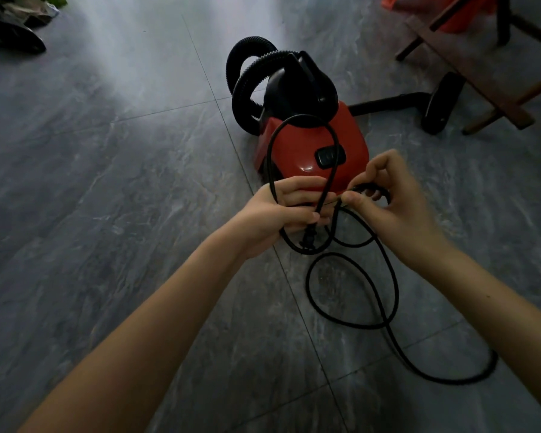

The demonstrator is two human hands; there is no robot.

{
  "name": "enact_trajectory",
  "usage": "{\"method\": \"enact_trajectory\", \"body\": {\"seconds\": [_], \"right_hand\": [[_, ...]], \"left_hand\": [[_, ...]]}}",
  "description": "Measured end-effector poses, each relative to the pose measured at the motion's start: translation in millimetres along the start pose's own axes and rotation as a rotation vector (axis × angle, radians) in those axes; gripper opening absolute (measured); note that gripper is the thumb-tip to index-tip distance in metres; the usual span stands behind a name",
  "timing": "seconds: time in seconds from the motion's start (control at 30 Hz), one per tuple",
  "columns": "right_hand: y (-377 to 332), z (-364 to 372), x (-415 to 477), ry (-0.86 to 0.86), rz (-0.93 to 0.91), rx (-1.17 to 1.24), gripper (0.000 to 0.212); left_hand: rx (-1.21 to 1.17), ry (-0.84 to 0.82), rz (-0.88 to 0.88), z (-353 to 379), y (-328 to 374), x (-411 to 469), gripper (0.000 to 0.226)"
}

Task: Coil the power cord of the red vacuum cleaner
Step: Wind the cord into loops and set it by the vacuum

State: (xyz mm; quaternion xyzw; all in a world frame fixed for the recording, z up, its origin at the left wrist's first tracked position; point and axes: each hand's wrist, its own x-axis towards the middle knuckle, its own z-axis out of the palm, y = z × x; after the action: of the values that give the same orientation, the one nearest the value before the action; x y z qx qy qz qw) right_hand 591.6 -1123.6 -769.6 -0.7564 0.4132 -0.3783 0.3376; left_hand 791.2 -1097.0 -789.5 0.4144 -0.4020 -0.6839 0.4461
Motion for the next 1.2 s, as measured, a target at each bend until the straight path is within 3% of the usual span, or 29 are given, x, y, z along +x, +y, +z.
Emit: {"method": "enact_trajectory", "body": {"seconds": [0.27, 0.37, 0.53, 0.67, 0.77, 0.9, 1.03, 1.2], "right_hand": [[2, 5, -5, 0.111, 0.028, 0.043, 0.042], [2, 6, -7, 0.089, 0.045, 0.097, 0.042], [-1, 6, -11, 0.054, 0.046, 0.144, 0.041], [3, 3, -7, 0.165, 0.077, 0.148, 0.040], [5, 3, -5, 0.229, 0.092, 0.153, 0.041], [7, 6, -6, 0.283, 0.111, 0.128, 0.044], [9, 6, -7, 0.308, 0.118, 0.171, 0.045], [5, 4, -9, 0.281, 0.086, 0.174, 0.043]], "left_hand": [[0.072, -0.020, -0.036, 8, -3, -1, 0.036], [0.056, 0.051, -0.021, 5, -5, 0, 0.032], [0.045, 0.094, -0.015, -7, -8, 1, 0.034], [0.016, 0.073, -0.047, -7, -9, -2, 0.035], [0.054, 0.020, -0.075, -9, -8, -3, 0.050], [0.202, -0.077, -0.051, 2, -6, -5, 0.038], [0.285, -0.041, -0.020, 8, -4, -3, 0.037], [0.209, -0.034, -0.044, 11, -7, -4, 0.038]]}}
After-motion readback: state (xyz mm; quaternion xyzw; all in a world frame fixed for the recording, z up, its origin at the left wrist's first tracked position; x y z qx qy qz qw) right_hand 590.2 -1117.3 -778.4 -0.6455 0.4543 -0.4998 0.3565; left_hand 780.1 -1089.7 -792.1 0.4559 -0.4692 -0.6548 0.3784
